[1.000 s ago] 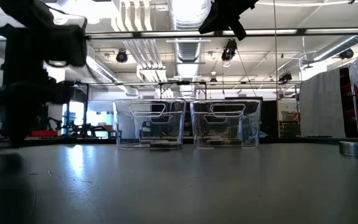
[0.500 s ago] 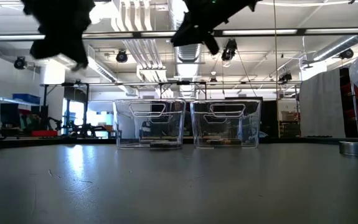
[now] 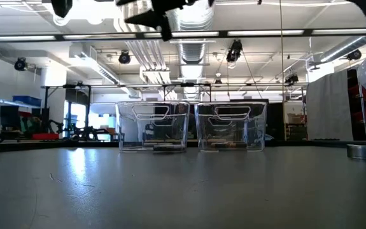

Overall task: Sort batteries
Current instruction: Put the white battery into the left transparent bin

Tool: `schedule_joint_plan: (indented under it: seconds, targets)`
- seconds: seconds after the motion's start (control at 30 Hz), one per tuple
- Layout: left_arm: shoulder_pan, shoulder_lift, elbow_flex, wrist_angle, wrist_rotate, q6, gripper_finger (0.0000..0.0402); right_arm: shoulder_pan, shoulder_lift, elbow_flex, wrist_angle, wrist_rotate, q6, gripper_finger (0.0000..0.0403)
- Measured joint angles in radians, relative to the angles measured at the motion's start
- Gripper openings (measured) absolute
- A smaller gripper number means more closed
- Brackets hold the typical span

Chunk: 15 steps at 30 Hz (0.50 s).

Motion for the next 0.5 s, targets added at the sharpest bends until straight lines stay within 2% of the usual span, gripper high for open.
schedule_joint_plan:
  seconds: [0.07,0.23,0.4,0.5]
  targets:
    - [0.002,-0.016,-0.029,0.073,0.037,0.018,0.0011,0.011,0.048,0.08,-0.01,-0.022,0.004,0.0194]
    - [0.001,-0.047,-0.078,0.14,0.065,0.02,0.0011,0.023,0.158,0.275,-0.035,-0.15,0.015,0.0193]
    - [0.001,-0.08,-0.098,0.132,0.066,0.03,0.0011,0.027,0.222,0.43,-0.213,-0.163,0.031,0.0182]
    - [0.002,-0.103,-0.098,0.131,0.053,0.044,0.0011,0.028,0.234,0.466,-0.275,-0.178,0.027,0.0176]
